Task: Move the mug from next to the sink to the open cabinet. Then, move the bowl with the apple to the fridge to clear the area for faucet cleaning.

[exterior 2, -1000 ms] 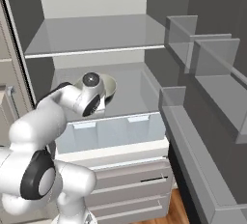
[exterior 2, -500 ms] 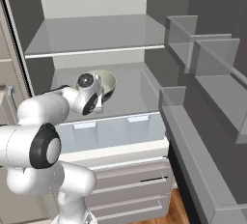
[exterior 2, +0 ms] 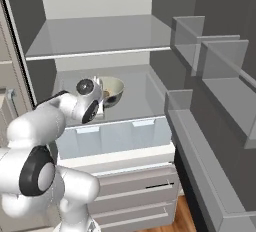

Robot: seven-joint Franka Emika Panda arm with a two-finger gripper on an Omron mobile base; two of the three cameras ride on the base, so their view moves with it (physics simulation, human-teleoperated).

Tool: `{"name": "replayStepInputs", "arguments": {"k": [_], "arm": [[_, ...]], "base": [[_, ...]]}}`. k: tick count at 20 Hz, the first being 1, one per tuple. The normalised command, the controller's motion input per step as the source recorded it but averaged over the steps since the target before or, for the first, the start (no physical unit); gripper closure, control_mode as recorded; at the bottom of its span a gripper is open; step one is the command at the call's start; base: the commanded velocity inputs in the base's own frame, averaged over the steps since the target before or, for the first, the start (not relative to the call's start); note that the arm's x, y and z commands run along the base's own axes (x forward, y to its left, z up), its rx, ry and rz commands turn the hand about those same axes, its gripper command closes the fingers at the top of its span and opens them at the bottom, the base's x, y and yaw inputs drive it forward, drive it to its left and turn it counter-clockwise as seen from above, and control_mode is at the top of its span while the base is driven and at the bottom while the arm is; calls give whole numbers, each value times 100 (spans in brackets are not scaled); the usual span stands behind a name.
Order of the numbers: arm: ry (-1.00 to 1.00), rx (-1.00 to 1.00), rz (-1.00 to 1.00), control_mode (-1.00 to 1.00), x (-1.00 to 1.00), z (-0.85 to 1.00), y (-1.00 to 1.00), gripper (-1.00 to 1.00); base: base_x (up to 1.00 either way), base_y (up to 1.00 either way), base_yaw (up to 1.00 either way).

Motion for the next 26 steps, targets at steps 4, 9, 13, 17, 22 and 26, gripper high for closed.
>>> {"name": "replayStepInputs", "arguments": {"k": [4,9,13,17,22,26], "arm": [[-20,5,-6,-100,-100,49,-26,-100],[-16,5,-14,-100,-74,97,-11,-100],[-10,0,-16,-100,-77,100,0,-100],[-7,0,-11,-100,-86,100,2,-100],[0,-20,12,-100,-48,56,26,-100],[1,-24,39,-100,-57,26,1,-100]], "base": [[0,0,0],[0,0,0],[0,0,0],[0,0,0],[0,0,0],[0,0,0]]}}
